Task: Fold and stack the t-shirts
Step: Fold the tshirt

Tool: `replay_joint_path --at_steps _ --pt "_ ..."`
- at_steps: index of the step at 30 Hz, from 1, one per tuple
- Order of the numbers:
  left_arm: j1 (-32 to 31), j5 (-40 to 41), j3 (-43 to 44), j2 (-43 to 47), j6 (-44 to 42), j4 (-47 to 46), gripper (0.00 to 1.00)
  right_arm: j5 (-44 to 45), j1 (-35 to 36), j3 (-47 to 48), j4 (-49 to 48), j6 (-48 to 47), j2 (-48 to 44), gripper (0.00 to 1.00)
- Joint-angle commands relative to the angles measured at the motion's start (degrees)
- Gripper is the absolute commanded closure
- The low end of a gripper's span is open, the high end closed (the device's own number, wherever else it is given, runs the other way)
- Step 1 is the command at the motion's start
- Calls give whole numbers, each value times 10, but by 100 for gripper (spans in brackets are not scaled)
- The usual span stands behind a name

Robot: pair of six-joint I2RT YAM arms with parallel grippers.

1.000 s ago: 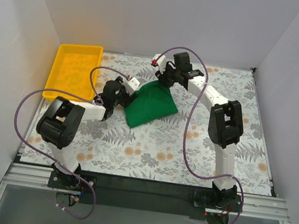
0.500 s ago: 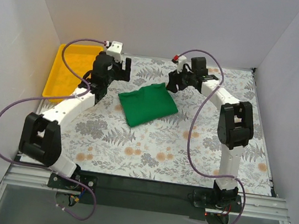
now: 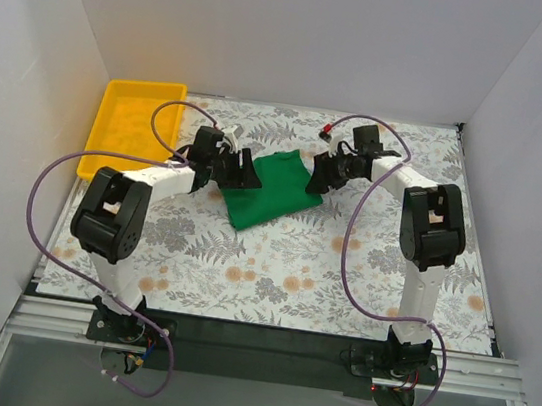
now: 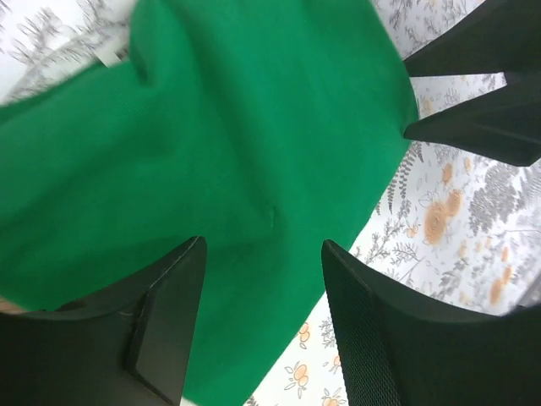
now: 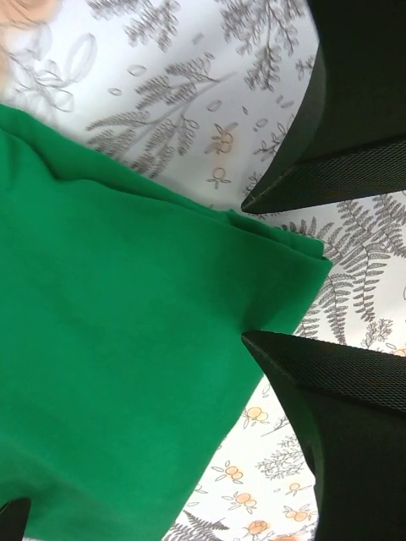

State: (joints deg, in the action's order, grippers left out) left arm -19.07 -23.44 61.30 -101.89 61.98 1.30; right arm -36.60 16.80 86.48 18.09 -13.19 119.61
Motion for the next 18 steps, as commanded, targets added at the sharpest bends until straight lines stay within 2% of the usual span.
replay_joint_path --at_steps 1,3,9,15,16,17,18 --pt "1 -59 9 -15 50 -38 45 -3 -3 -21 8 12 -18 37" --pt "3 -59 24 -34 60 -42 46 -7 -3 -30 8 13 -17 38" --pt "18 -41 52 -96 75 -39 50 -7 -5 -39 8 13 -11 53" --pt "54 -33 43 -117 94 -66 52 -9 -20 -52 13 5 -5 81" --pt "62 -31 41 -118 103 -70 52 -9 -24 -54 15 4 -3 94" --pt "67 -33 39 -118 107 -83 52 -8 -26 -56 17 3 -2 99" --pt "72 -34 36 -119 114 -91 52 -5 -27 -58 18 -1 -2 99"
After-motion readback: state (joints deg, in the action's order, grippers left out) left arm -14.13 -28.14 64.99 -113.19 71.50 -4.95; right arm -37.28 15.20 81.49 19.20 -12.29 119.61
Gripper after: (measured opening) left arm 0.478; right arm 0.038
